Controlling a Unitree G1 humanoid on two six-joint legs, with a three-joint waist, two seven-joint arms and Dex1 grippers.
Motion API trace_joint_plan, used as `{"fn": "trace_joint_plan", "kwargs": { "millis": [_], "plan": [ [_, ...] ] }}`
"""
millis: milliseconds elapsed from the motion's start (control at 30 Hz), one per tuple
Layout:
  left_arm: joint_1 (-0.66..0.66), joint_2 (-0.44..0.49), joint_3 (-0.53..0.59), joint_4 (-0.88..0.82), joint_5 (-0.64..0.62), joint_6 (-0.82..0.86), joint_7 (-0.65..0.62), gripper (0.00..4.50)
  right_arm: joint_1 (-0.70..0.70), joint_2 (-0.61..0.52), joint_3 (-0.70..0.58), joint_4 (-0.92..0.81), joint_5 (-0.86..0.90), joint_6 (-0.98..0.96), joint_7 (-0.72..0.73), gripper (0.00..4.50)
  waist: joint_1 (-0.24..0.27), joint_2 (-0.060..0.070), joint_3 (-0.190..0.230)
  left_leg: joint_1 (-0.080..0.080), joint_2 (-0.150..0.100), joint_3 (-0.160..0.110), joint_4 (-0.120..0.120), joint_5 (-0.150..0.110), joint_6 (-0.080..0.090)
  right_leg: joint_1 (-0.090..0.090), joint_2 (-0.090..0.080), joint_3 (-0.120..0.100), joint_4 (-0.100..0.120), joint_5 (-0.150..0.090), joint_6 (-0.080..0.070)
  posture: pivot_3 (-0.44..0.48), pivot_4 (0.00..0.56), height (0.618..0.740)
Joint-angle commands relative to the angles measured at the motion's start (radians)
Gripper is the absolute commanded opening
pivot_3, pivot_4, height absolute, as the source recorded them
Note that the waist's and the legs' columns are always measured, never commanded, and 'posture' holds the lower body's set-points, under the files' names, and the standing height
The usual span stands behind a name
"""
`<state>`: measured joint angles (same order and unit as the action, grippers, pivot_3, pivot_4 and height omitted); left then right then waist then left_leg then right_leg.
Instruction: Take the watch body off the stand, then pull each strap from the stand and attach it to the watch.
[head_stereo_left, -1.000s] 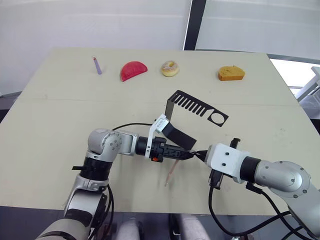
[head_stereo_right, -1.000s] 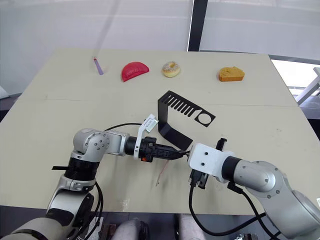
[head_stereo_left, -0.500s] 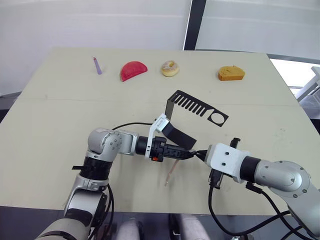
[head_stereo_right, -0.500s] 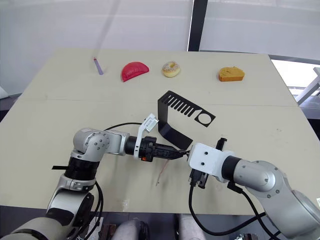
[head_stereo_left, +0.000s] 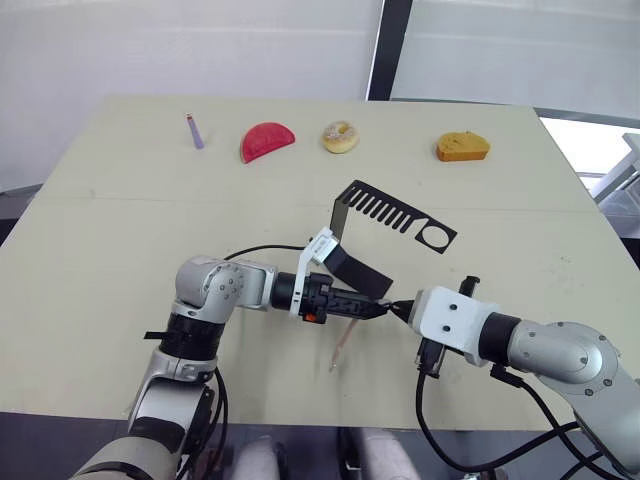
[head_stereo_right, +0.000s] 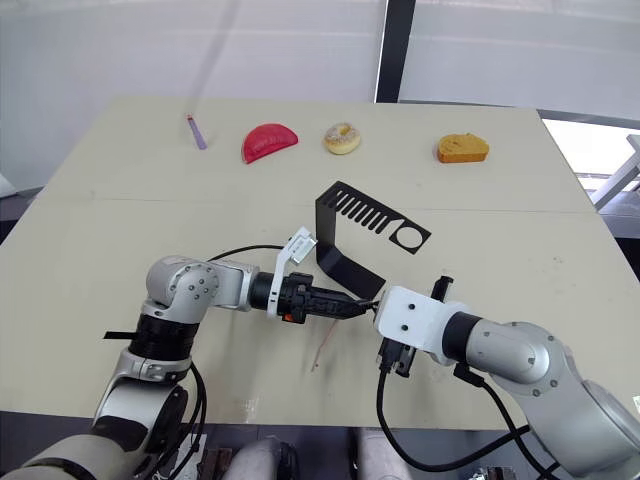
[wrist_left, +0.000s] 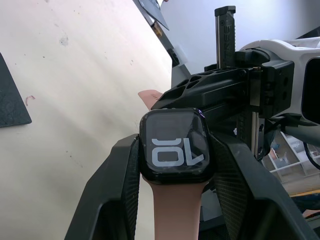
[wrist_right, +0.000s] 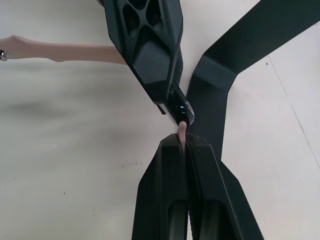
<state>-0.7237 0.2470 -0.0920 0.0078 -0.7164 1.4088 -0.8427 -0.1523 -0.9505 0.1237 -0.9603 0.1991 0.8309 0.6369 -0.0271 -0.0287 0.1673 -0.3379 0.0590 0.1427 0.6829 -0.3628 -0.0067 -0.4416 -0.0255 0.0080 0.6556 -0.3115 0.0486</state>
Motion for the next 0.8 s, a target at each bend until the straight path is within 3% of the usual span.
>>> {"fn": "trace_joint_plan", "kwargs": {
  "millis": [33,800],
  "plan": [
    [-0.024,-0.045,-0.026,-0.066,-0.067,0.002,-0.022,1.6,-0.027,0.017,0.012,-0.063,0.012,-0.021,0.009,0.0,0.0,0.0,0.0,0.0,0.0,0.0,0.0,0.0,0.0,0.0,0.0,0.0,0.0,0.0,0.0,0.0,0.15,0.737],
    [-0.026,-0.046,-0.029,-0.066,-0.068,-0.002,-0.027,1.6,-0.023,0.022,0.018,-0.054,0.006,-0.03,0.007,0.0,0.0,0.0,0.0,0.0,0.0,0.0,0.0,0.0,0.0,0.0,0.0,0.0,0.0,0.0,0.0,0.0,0.15,0.737]
  ]
}}
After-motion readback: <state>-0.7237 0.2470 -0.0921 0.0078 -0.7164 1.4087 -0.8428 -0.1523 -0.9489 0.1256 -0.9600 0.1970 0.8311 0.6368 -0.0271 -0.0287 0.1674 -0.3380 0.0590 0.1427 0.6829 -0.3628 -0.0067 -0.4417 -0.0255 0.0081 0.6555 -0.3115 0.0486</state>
